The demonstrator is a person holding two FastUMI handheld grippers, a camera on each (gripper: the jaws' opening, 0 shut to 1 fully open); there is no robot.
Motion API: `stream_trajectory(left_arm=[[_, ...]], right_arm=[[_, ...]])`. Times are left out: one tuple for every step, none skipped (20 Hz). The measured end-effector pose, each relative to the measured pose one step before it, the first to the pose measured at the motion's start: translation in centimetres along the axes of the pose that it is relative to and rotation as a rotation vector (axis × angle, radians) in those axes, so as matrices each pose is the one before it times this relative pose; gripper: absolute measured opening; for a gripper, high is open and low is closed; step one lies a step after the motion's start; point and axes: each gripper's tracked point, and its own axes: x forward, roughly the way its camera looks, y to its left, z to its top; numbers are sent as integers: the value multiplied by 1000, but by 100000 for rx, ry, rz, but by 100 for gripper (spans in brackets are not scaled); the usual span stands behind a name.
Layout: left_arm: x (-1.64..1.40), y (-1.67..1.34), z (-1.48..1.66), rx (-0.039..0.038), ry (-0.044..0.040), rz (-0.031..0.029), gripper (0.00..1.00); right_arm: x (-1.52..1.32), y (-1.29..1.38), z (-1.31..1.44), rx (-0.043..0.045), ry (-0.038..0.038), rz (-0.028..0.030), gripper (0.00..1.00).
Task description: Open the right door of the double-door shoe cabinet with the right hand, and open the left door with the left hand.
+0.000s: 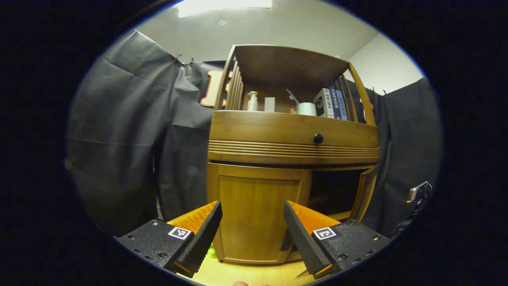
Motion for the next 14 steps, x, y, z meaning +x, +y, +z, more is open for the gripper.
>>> stream_trajectory(left_arm=[[-46, -700, -15, -130, 99, -2050, 96], [-59, -648, -109, 177, -47, -1771, 96], [40, -491, -46, 315, 14, -1521, 95], [53, -575, -118, 137, 207, -1431, 92], [70, -518, -85, -212, 277, -1407, 92], [-132, -455, -195, -442, 334, -1293, 92], [13, -483, -96, -492, 275, -1167, 95], [-22, -230, -111, -298, 169, -847, 92], [92, -96, -23, -57, 80, -510, 95], [45, -136, -22, -33, 63, -413, 95], [81, -204, 0, -143, 60, -415, 95], [-42, -168, -116, -298, -19, -457, 95], [30, -240, 16, -397, 6, -641, 95], [51, -260, -100, -414, 89, -620, 92]], right_arm=[[27, -39, 15, 141, 320, -994, 21], [-115, -12, 103, 447, 342, -656, 21], [16, -79, 93, 317, 407, -638, 21], [-262, -50, 181, 201, 210, -584, 21], [45, -26, 171, -9, 181, -1077, 21], [-17, -232, -258, 93, 180, -1343, 21], [7, -93, 151, 194, -120, -1158, 21], [166, -119, 175, 493, -361, -1358, 21], [184, -115, 93, 345, -296, -1567, 21], [11, -168, -64, 305, -24, -1615, 21], [131, -149, 144, 312, 18, -1558, 21], [-11, -266, 109, 360, 115, -1569, 21], [11, -214, 150, 371, -31, -1370, 21], [-175, -142, 60, 622, -410, -1073, 21]])
